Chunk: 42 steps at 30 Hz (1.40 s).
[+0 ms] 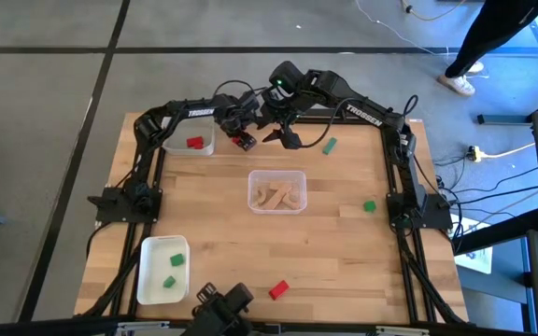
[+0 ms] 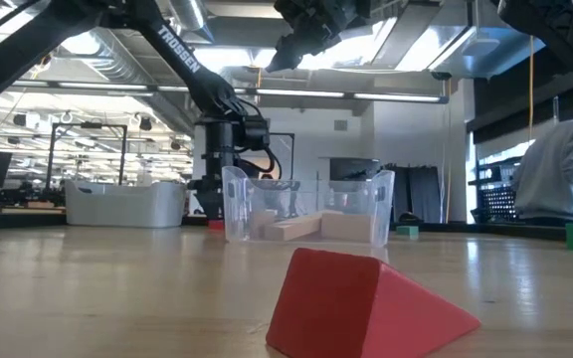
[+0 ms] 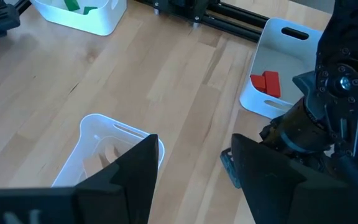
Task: Sort & place blocks by color
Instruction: Put the red block into the gray bin
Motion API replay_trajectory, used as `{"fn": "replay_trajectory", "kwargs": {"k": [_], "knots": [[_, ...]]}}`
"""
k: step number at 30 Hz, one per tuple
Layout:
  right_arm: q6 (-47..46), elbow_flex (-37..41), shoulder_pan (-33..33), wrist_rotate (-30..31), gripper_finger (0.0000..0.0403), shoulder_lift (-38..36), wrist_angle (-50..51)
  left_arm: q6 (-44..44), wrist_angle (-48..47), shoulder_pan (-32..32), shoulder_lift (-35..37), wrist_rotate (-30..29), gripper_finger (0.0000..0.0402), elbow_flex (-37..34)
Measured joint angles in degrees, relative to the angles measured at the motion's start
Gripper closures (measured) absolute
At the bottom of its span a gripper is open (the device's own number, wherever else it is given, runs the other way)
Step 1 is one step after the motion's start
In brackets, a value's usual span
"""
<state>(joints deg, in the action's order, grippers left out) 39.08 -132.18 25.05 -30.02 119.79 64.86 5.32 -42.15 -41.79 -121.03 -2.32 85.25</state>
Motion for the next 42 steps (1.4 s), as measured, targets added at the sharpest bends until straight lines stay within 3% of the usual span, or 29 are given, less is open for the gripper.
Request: {"fn": "replay_trajectory", "kwargs": {"k": [34, 42], "knots": [[0.0, 0.0, 0.0, 0.0, 0.0198, 0.0, -0.9, 2.1, -0.8, 2.8, 0.0, -3.3, 0.0277, 0.0], [0.0, 0.0, 0.0, 0.0, 0.0199, 0.0, -0.9, -1.4, -10.0, 3.1, -0.6, -1.5, 0.0277, 8.6]]}}
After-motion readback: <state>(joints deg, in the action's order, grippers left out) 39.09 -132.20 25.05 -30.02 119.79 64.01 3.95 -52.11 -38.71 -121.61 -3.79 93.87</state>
